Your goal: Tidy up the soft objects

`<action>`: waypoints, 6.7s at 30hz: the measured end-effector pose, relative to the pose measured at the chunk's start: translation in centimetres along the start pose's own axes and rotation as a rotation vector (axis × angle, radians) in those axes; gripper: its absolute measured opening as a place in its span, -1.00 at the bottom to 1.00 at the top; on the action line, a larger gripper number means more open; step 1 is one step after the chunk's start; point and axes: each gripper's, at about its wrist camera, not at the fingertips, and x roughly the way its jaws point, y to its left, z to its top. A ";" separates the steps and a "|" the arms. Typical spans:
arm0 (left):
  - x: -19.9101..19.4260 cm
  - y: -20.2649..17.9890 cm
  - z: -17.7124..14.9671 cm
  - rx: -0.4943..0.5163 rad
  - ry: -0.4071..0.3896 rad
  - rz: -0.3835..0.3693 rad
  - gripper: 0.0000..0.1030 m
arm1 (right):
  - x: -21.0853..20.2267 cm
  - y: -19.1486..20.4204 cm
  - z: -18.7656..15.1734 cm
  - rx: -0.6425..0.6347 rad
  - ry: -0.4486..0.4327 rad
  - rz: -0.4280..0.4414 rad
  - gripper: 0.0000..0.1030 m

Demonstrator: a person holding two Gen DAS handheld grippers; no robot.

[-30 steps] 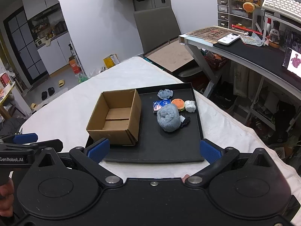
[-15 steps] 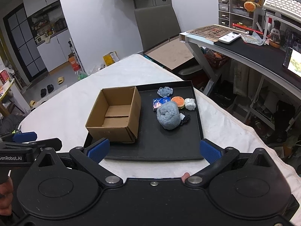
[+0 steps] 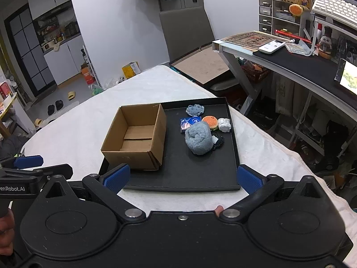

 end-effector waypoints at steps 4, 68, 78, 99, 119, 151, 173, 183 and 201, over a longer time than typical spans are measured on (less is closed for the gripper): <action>0.0 0.0 -0.1 0.000 0.000 0.001 0.99 | 0.1 -0.1 -0.1 0.002 0.006 0.002 1.00; 12.3 6.1 3.7 -0.071 0.151 0.021 0.96 | 12.8 -2.6 3.1 0.083 0.132 0.043 1.00; 15.6 7.8 3.7 -0.102 0.152 0.052 0.78 | 16.2 -4.0 3.2 0.155 0.115 0.084 0.99; 22.3 12.1 3.4 -0.213 0.196 0.094 -0.22 | 24.3 -5.2 3.5 0.202 0.157 0.027 0.53; 25.9 13.1 3.4 -0.201 0.243 0.162 -0.65 | 31.3 -5.3 2.7 0.184 0.219 -0.068 0.02; 24.5 13.4 2.4 -0.239 0.091 0.146 -0.76 | 25.7 -0.7 5.9 0.060 0.110 -0.118 -0.41; 24.2 13.7 1.7 -0.287 0.051 0.146 -0.76 | 23.6 7.6 8.7 -0.095 0.030 -0.108 -0.40; 24.0 14.5 1.6 -0.327 0.054 0.121 -0.75 | 24.8 11.8 9.2 -0.189 0.032 -0.074 -0.40; 24.2 15.5 1.4 -0.365 0.054 0.079 -0.73 | 26.5 15.0 10.0 -0.236 0.001 0.031 0.10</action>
